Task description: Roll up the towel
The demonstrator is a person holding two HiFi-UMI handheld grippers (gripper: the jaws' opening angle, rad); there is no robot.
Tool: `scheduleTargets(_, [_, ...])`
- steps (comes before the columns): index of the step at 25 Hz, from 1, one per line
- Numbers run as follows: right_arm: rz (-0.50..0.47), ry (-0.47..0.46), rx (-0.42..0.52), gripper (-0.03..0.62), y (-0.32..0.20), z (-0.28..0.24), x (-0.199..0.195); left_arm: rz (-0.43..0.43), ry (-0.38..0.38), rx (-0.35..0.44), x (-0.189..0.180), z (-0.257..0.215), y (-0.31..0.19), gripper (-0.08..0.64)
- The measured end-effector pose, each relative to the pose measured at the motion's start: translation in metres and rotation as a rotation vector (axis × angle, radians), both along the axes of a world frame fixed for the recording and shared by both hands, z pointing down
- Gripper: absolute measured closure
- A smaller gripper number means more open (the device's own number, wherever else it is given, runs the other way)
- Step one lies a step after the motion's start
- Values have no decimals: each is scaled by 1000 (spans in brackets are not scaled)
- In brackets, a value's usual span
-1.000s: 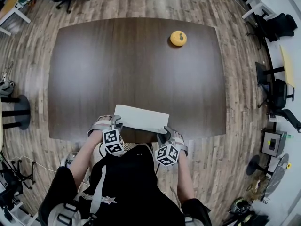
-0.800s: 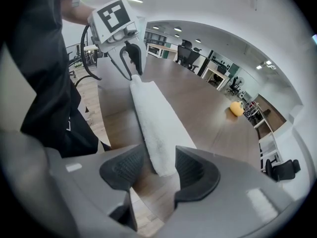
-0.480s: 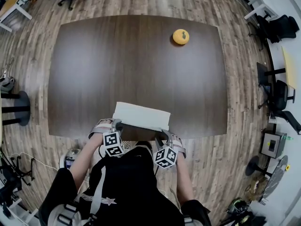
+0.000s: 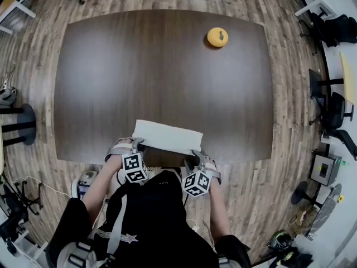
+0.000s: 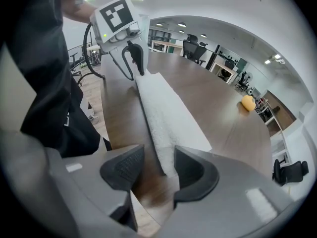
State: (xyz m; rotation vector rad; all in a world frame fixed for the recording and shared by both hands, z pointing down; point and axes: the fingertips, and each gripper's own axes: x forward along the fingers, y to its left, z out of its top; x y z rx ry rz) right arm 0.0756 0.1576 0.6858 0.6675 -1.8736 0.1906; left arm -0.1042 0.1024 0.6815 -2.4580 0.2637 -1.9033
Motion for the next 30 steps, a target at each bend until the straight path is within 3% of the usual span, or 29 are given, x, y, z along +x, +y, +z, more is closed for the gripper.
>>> scheduleTargets(10, [-8, 1, 7, 419, -14, 4, 5, 11, -23, 3, 3, 6, -11, 428])
scheduleTargets(17, [-15, 37, 57, 486, -21, 1, 9, 5, -27, 24, 3, 4, -11, 477])
scheduleTargets(30, [-14, 52, 75, 526, 11, -11, 5, 27, -41, 66, -3, -10, 18, 502])
